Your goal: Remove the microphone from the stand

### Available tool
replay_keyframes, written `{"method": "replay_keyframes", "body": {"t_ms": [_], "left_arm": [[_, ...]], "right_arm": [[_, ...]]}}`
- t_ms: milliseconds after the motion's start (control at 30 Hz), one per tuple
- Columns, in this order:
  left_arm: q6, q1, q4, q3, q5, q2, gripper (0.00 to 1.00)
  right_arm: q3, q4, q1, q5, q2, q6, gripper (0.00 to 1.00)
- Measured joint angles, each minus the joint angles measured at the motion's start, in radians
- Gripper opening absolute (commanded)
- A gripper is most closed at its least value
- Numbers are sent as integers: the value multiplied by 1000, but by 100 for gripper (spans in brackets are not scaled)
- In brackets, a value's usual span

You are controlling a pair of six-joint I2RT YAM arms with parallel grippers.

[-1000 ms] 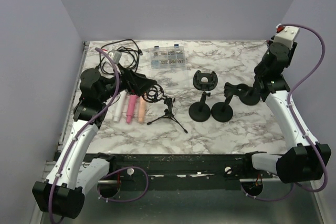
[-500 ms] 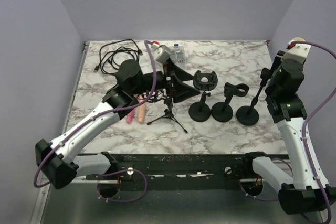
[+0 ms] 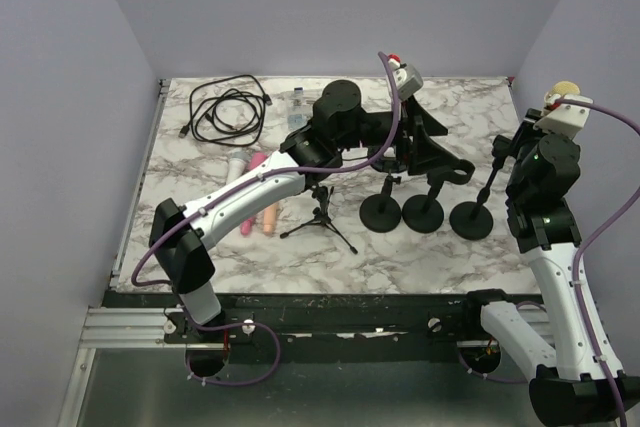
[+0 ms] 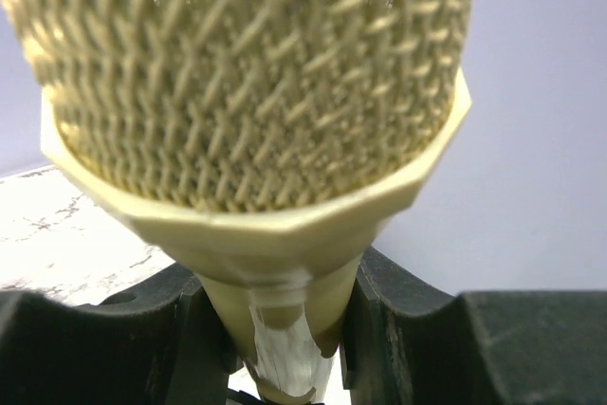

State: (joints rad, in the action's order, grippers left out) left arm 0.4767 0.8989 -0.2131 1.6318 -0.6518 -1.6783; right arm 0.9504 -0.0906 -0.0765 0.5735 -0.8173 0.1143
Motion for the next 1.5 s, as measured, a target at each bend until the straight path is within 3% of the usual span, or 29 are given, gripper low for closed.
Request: {"method": "replay_keyframes", "body": {"t_ms": [133, 333, 667, 967, 1300, 1367, 1433, 1500], "left_arm": [[-43, 0, 2, 113, -44, -103, 82], [-95, 0, 17, 323, -146, -330, 90], [-182, 14, -10, 440, -169, -523, 95], [-185, 42, -111, 606, -168, -634, 88], [-184, 57, -130, 620, -167, -683, 78], [-184, 57, -130, 620, -164, -688, 73], [-184, 57, -130, 620, -161, -690, 54], [-184, 57, -128, 636, -157, -699, 0]], "right_arm": [[-10, 2, 0, -23, 20, -18, 1], [-26, -8, 0, -49, 55, -36, 1], [-26, -8, 0, -72, 53, -39, 1], [-26, -8, 0, -86, 53, -39, 1], [-26, -8, 0, -93, 52, -41, 1], [-26, -8, 0, -93, 53, -43, 1], [-26, -8, 0, -93, 53, -44, 1], [-26, -8, 0, -93, 53, -45, 1]]}}
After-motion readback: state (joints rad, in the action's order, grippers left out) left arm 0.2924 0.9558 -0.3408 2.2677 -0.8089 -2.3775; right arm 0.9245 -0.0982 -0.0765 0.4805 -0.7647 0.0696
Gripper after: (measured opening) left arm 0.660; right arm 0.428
